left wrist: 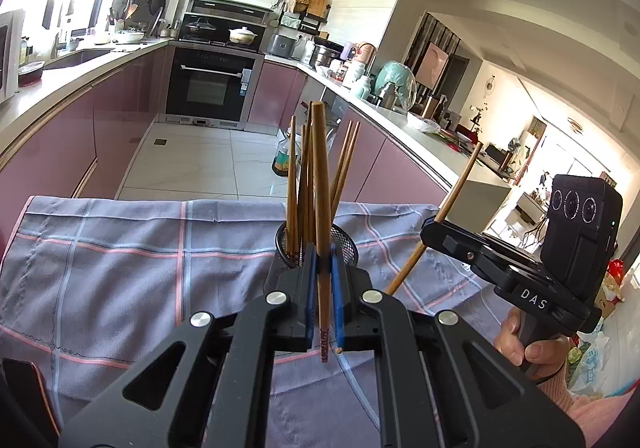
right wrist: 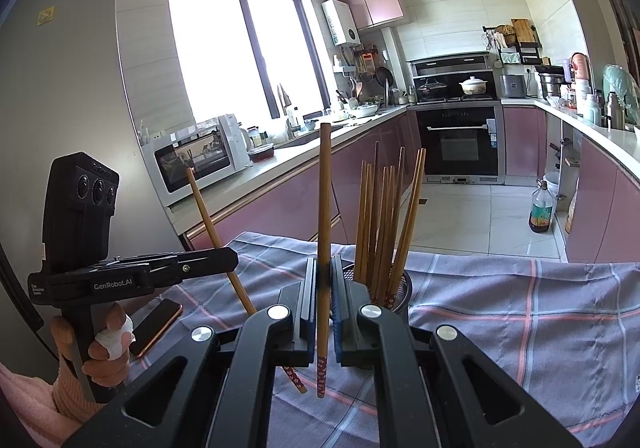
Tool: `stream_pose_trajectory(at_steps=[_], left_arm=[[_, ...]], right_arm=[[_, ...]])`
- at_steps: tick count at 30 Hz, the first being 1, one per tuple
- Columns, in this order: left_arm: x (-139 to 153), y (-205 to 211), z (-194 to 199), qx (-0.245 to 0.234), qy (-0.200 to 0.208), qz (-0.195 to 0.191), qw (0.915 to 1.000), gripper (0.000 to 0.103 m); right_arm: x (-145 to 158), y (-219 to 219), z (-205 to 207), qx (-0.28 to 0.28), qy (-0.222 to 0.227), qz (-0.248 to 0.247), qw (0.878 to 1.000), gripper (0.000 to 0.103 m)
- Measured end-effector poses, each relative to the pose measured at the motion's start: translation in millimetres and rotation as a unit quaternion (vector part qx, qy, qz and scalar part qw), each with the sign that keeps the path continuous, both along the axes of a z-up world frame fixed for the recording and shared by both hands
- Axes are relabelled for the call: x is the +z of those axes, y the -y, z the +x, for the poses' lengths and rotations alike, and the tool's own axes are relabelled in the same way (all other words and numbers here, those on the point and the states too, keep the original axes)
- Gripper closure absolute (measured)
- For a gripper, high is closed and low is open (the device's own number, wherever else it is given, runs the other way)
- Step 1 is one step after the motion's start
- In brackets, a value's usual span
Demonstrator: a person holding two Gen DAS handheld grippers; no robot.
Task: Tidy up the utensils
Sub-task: 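Carry both upright chopsticks over the mesh cup and lower them in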
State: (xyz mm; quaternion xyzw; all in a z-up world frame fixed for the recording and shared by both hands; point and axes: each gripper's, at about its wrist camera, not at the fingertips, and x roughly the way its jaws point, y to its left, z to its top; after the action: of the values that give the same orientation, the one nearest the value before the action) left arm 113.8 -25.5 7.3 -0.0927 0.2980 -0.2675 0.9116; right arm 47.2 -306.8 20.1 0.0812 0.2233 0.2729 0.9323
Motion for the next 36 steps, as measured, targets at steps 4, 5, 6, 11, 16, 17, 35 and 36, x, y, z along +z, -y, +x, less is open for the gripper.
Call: stream_pose_trajectory(at_steps=[4, 5, 6, 11, 16, 17, 35, 36], left_arm=[[0, 1, 1, -0.001, 0.001, 0.001, 1.0000, 0.095], [0, 2, 1, -0.001, 0.000, 0.001, 1.0000, 0.095], [0, 2, 1, -0.001, 0.000, 0.001, 1.0000, 0.095], [1, 1, 1, -0.001, 0.002, 0.003, 1.0000, 0.095], [2, 2, 2, -0.003, 0.003, 0.005, 1.0000, 0.095], [3, 2, 3, -0.004, 0.004, 0.005, 1.0000, 0.095], [16, -1, 5, -0.003, 0.024, 0.001, 0.9997, 0.095], [17, -2, 5, -0.002, 0.025, 0.002, 0.9997, 0.095]], right_arm=[[1, 0, 1, 0.000, 0.001, -0.001, 1.000, 0.098], [1, 0, 1, 0.000, 0.001, -0.001, 1.000, 0.098], [1, 0, 2, 0.000, 0.002, -0.001, 1.000, 0.098], [1, 0, 1, 0.000, 0.001, -0.001, 1.000, 0.098], [2, 1, 3, -0.001, 0.002, -0.001, 1.000, 0.098], [3, 1, 4, -0.001, 0.003, -0.001, 1.000, 0.098], [11, 5, 11, -0.004, 0.022, -0.002, 1.000, 0.098], [11, 5, 12, -0.004, 0.023, -0.002, 1.000, 0.098]])
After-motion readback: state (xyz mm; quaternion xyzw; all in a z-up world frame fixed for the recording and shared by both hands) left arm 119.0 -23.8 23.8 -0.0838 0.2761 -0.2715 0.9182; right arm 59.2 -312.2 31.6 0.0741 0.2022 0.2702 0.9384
